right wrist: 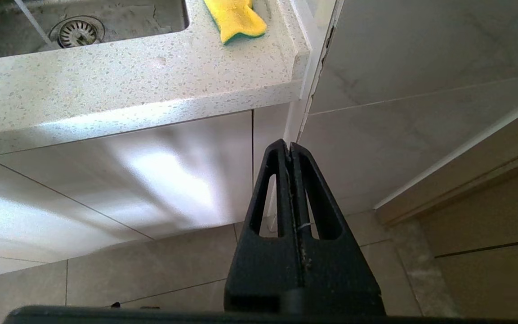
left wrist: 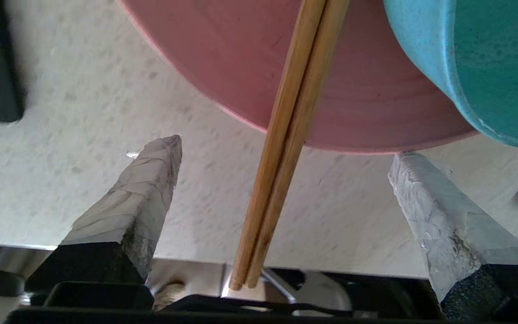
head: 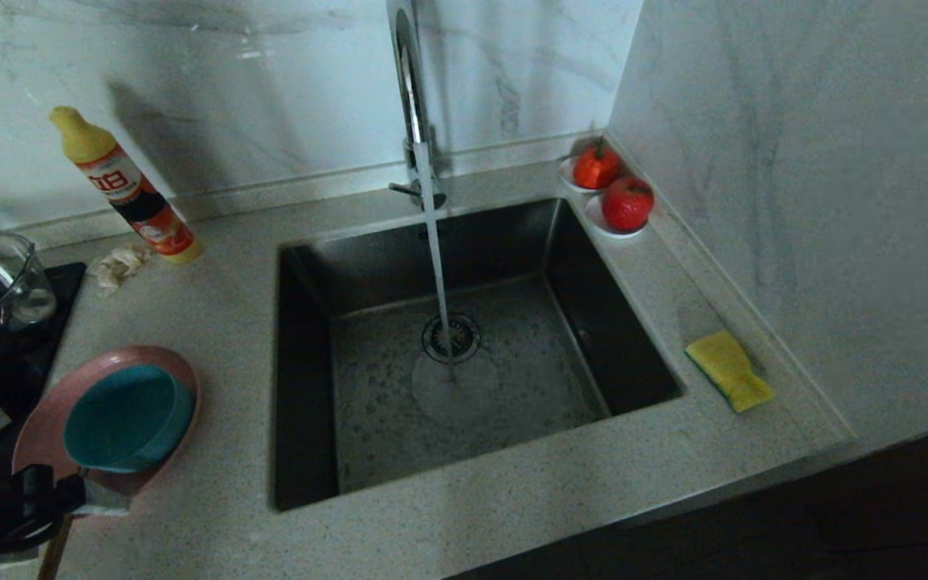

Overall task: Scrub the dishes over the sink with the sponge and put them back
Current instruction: Rinse the chopsticks

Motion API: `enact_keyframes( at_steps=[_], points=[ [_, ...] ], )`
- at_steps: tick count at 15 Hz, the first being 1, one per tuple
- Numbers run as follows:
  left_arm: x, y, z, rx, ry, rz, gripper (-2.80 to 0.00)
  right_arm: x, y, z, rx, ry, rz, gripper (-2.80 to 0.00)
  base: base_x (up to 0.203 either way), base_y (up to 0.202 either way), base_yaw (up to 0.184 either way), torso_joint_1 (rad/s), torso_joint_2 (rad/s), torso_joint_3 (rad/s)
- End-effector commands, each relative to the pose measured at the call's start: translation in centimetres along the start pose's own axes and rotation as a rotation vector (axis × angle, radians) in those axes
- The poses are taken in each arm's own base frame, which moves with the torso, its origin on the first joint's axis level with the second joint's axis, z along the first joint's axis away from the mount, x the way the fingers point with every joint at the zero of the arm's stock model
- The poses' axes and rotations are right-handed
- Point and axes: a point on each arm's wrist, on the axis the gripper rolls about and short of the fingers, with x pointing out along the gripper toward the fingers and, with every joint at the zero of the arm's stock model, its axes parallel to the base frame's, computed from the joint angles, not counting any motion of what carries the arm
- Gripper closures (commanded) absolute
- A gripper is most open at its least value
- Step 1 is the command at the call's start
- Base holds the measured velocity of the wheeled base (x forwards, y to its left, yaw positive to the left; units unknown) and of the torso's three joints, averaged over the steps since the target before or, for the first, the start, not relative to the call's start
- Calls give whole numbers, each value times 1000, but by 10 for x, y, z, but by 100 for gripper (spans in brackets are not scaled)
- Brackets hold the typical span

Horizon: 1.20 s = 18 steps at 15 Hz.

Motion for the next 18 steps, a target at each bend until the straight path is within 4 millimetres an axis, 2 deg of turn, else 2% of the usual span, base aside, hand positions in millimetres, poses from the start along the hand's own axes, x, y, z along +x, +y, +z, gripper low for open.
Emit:
enact_keyframes(
  at_steps=[1, 11, 12, 18],
  points=[
    [4, -2, 9, -8, 2, -7, -280, 0, 0, 0, 0, 0, 0, 0, 0, 0, 0, 0, 0, 0],
    [4, -3, 15, -5, -25, -5, -280, 0, 0, 0, 1, 0, 1, 0, 0, 0, 0, 0, 0, 0],
    [3, -3, 14, -6, -25, -5, 0, 0, 0, 0, 0, 0, 0, 0, 0, 0, 0, 0, 0, 0],
    [2, -3, 12, -22, -26, -5, 0, 0, 0, 0, 0, 0, 0, 0, 0, 0, 0, 0, 0, 0]
  ],
)
